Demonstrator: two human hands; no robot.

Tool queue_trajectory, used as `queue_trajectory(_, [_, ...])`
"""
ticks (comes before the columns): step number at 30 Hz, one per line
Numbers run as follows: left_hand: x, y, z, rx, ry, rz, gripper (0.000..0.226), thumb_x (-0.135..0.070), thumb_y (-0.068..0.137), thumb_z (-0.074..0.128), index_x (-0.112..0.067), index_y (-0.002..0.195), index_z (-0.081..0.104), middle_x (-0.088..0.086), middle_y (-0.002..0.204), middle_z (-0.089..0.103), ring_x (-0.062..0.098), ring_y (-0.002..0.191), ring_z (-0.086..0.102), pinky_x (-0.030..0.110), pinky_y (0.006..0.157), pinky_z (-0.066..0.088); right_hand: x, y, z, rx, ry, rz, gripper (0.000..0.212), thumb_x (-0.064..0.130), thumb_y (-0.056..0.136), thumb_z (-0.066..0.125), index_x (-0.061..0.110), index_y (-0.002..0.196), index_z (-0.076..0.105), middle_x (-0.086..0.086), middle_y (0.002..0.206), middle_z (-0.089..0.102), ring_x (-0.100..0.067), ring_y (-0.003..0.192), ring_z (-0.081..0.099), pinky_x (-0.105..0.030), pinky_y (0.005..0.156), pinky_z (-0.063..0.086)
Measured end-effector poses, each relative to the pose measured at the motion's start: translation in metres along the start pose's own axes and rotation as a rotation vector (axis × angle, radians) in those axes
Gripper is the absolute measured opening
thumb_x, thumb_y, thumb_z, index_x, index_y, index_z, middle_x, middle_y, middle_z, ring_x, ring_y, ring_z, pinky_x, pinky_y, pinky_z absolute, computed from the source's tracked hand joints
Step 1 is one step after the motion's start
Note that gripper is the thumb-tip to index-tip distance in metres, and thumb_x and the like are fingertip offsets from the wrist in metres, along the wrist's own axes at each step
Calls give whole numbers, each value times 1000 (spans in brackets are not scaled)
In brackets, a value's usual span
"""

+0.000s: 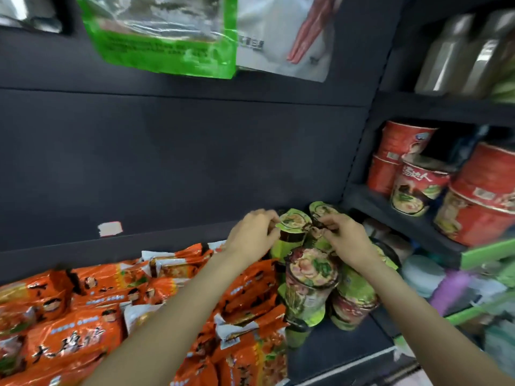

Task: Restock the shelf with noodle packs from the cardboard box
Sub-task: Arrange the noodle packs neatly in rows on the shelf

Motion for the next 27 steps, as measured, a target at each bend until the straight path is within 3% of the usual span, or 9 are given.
queue_trajectory(8, [-19, 88, 73, 211, 127, -28, 35, -23, 96, 49, -14, 130, 53, 7, 129, 52, 23, 121, 47, 30, 98, 38, -79, 79, -22, 107, -105, -66, 35, 13, 89, 60, 13, 124, 58, -8, 125, 58, -26, 116, 54, -34, 92, 44])
queue_trajectory(11, [-11, 110, 91, 272, 171, -80, 36, -23, 93, 50, -15, 128, 56, 10, 124, 56, 27, 116, 52, 36, 96, 42, -90, 106, -11, 203, -119, -89, 42, 25, 88, 63, 14, 128, 55, -8, 127, 55, -26, 119, 52, -32, 92, 42])
queue_trajectory(13, [-5, 119, 99, 309, 205, -111, 37, -27, 90, 52, -20, 126, 57, 9, 116, 58, 30, 109, 54, 41, 91, 46, -96, 119, 1, 297, -165, -82, 55, 36, 87, 64, 14, 135, 49, -9, 138, 47, -25, 127, 44, -32, 99, 38])
queue_trajectory(15, [-2, 124, 101, 333, 235, -123, 38, -31, 90, 54, -23, 127, 57, 7, 114, 57, 27, 109, 53, 39, 91, 46, -100, 128, 10, 374, -234, -59, 65, 43, 86, 62, 15, 141, 40, -8, 145, 38, -26, 133, 37, -35, 105, 35])
queue_trajectory(18, [0, 128, 102, 356, 241, -129, 44, -40, 90, 56, -22, 130, 55, 6, 116, 55, 24, 112, 50, 35, 95, 43, -106, 138, 17, 390, -304, -44, 65, 49, 84, 62, 18, 139, 45, -9, 141, 42, -27, 130, 40, -38, 104, 38])
queue_trajectory(24, [-3, 135, 100, 417, 275, -131, 50, -50, 86, 57, -20, 127, 58, 2, 116, 60, 21, 112, 55, 30, 89, 46, -111, 147, 19, 513, -319, -78, 62, 35, 83, 69, 18, 138, 47, -5, 143, 46, -24, 130, 43, -35, 104, 38])
queue_trajectory(27, [-3, 138, 99, 420, 291, -130, 52, -53, 84, 59, -24, 126, 59, -2, 98, 56, 21, 107, 56, 29, 79, 44, -115, 152, 11, 575, -314, -78, 61, 24, 81, 72, 18, 137, 48, -1, 146, 42, -20, 134, 38, -27, 108, 29])
Point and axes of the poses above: each hand's wrist, its own y-axis towards the middle knuckle, its own z-axis out of the palm, x = y × z, the point moved 4 cm from there along y, towards the middle knuckle
